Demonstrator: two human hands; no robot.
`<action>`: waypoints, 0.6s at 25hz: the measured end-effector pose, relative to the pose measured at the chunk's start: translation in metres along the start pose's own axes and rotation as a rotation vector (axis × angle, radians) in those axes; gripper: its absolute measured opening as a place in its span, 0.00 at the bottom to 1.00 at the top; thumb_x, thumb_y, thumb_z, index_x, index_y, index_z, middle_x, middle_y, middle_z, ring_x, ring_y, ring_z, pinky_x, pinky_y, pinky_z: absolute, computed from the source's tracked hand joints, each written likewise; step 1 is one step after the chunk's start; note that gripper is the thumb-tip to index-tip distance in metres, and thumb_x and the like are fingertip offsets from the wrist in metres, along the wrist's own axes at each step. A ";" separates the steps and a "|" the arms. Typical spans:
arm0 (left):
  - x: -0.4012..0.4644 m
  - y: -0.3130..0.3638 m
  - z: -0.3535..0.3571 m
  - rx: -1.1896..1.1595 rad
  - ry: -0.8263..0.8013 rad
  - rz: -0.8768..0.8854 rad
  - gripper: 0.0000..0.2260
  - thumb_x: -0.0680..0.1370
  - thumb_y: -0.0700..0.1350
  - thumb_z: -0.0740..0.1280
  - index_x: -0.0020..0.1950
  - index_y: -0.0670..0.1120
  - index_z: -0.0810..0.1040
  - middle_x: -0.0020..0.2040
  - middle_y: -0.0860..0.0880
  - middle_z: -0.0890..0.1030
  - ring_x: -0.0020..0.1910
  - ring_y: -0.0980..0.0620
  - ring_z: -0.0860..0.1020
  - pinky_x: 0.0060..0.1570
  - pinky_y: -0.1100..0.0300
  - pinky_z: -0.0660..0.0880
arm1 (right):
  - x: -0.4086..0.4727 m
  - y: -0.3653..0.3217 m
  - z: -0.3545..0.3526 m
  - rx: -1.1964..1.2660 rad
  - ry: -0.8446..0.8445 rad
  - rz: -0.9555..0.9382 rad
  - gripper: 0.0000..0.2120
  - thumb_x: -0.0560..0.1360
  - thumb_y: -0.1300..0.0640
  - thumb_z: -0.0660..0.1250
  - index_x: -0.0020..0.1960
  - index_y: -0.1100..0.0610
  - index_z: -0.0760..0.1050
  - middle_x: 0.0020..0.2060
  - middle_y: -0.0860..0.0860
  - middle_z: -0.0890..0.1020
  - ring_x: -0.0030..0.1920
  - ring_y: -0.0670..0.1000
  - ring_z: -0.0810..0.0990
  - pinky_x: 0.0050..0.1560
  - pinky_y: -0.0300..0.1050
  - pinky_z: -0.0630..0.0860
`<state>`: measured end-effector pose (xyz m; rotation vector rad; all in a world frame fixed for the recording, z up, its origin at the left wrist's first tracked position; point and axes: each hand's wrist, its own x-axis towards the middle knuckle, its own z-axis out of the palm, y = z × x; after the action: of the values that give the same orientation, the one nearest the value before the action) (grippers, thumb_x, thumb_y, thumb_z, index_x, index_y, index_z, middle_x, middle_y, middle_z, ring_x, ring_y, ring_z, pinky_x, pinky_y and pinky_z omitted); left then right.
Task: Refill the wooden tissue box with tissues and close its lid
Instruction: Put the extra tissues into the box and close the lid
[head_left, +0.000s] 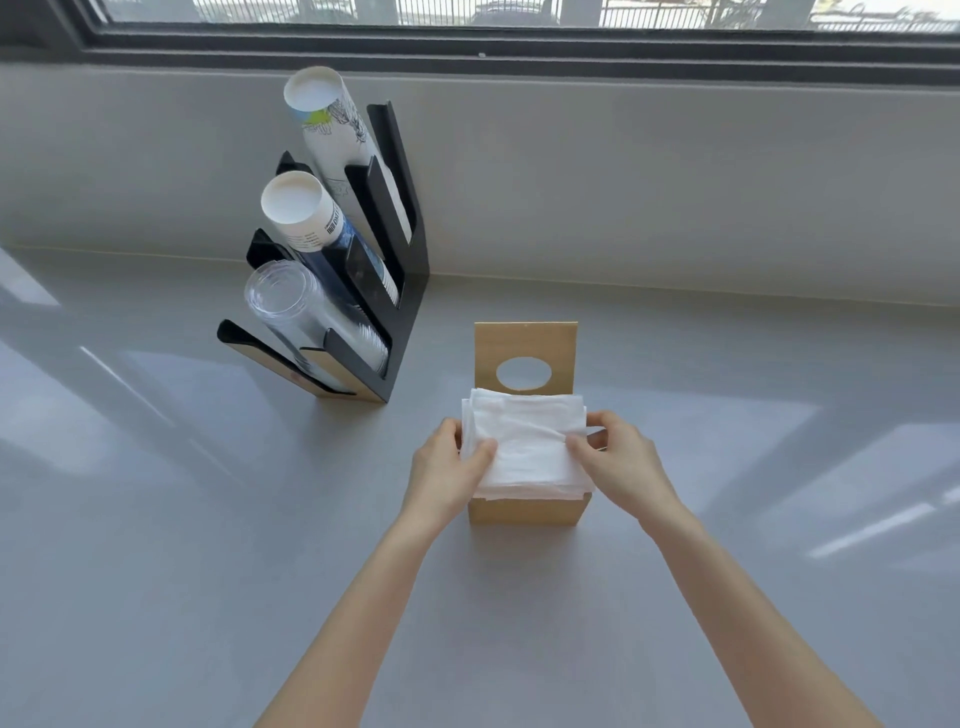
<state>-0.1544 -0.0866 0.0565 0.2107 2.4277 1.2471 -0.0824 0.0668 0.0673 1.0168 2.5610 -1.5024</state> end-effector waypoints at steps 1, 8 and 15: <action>0.004 -0.001 0.002 0.019 0.005 0.003 0.08 0.76 0.47 0.63 0.48 0.43 0.71 0.47 0.47 0.76 0.46 0.49 0.73 0.37 0.60 0.67 | 0.003 0.000 0.001 -0.039 0.010 -0.005 0.14 0.76 0.56 0.60 0.61 0.56 0.72 0.45 0.51 0.78 0.46 0.51 0.74 0.33 0.36 0.69; 0.019 -0.001 0.015 0.373 0.084 0.092 0.12 0.77 0.47 0.61 0.48 0.38 0.72 0.50 0.40 0.77 0.51 0.42 0.72 0.42 0.55 0.66 | 0.018 -0.002 0.007 -0.309 0.088 -0.085 0.12 0.75 0.58 0.59 0.56 0.62 0.73 0.50 0.57 0.80 0.51 0.60 0.77 0.49 0.53 0.75; 0.022 -0.006 0.024 0.813 0.129 0.235 0.13 0.77 0.49 0.61 0.55 0.42 0.75 0.61 0.45 0.70 0.62 0.45 0.65 0.55 0.56 0.64 | 0.021 -0.009 0.024 -0.748 0.079 -0.197 0.08 0.75 0.65 0.55 0.53 0.61 0.68 0.51 0.56 0.77 0.51 0.57 0.71 0.39 0.46 0.63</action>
<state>-0.1641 -0.0651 0.0329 0.6674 2.9595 0.2786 -0.1109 0.0558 0.0542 0.7328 2.9401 -0.4079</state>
